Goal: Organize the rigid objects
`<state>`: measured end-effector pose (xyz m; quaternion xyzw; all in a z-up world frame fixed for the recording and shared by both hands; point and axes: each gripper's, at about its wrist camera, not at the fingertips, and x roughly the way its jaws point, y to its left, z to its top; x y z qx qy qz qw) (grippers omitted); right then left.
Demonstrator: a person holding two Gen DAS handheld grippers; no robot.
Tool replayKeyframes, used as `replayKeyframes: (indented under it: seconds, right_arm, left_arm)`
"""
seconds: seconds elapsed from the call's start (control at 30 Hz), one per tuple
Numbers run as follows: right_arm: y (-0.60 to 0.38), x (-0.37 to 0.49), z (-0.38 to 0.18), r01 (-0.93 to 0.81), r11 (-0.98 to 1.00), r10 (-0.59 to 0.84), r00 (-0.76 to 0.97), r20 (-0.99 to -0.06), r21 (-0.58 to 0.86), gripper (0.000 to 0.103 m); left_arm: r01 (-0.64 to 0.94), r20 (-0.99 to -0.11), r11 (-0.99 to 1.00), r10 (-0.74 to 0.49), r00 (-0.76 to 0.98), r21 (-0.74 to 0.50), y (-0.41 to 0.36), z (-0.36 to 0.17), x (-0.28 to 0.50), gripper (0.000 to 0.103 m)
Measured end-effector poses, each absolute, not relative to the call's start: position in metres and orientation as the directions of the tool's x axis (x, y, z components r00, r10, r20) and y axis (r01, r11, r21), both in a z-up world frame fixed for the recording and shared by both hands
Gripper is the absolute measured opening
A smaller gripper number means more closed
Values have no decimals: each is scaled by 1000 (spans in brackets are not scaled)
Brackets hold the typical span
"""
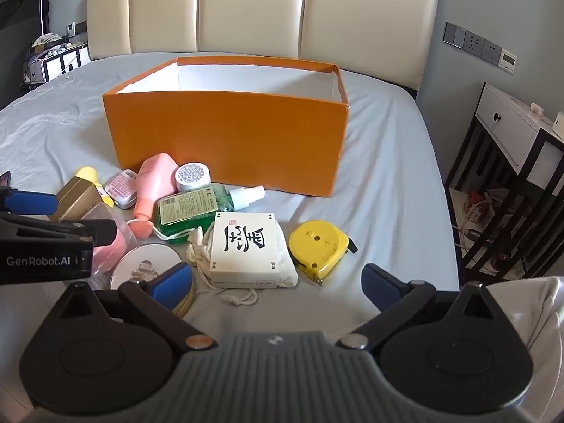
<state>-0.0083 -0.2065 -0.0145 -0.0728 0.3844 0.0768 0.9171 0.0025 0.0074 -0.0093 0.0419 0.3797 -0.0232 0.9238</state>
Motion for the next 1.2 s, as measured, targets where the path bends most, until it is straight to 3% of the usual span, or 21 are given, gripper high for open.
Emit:
replayKeyframes:
  seconds: [1.2]
  right_arm:
    - [-205,-9,-15,-194,976,66,695,-716,-98,100]
  left_arm:
    - [79,-703,995,-9,711,67,5,-11,2,90]
